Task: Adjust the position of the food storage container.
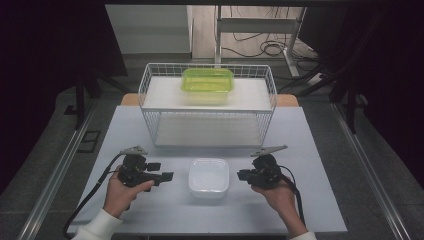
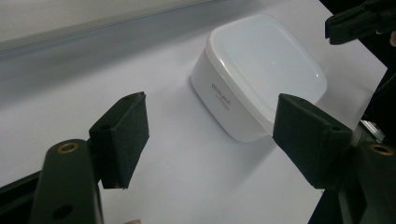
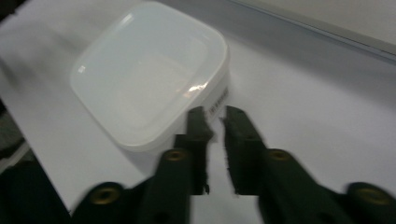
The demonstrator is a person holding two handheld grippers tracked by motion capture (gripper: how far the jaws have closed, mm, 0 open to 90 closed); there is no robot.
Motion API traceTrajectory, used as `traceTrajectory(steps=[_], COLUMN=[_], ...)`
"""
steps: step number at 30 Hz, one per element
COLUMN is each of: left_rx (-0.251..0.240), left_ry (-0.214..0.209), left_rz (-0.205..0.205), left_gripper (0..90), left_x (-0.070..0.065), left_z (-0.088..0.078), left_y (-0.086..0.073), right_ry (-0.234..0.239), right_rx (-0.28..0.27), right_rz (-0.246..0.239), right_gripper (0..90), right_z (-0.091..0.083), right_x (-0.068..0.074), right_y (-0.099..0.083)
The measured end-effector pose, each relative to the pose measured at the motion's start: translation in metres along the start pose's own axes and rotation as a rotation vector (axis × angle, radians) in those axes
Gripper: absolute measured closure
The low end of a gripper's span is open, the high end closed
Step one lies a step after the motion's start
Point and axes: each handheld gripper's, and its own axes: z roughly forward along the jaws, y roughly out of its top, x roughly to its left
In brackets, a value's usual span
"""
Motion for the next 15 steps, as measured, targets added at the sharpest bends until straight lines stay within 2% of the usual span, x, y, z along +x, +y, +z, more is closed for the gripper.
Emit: traceTrajectory(steps=[1,5,9,15], left_rx=[-0.016,-0.031,-0.040,-0.042], left_ry=[-0.014,-0.027,-0.043,-0.071], left_rz=[-0.016,-0.027,-0.035,-0.051], left_gripper=[26.5,26.4,26.3,26.3], left_x=[-0.0008,-0.0016,-0.0029,-0.0047], left_z=[-0.0007,-0.0021,-0.0032,-0.0012], left_y=[0.0003,0.0006,0.0004,-0.0003], right_ry=[0.028,0.073,0.124,0.176], right_rx=[-0.029,-0.065,-0.093,-0.114], right_rz=[0.032,0.076,0.109,0.105], right_gripper=[62.5,43.6,36.1,32.3], right_z=[-0.0035,-0.0056,-0.0076,-0.0059], right_x=[-0.0028,-0.0067,-0.0079,-0.0061], right_y=[-0.0018,-0.0036,-0.0046,-0.0059])
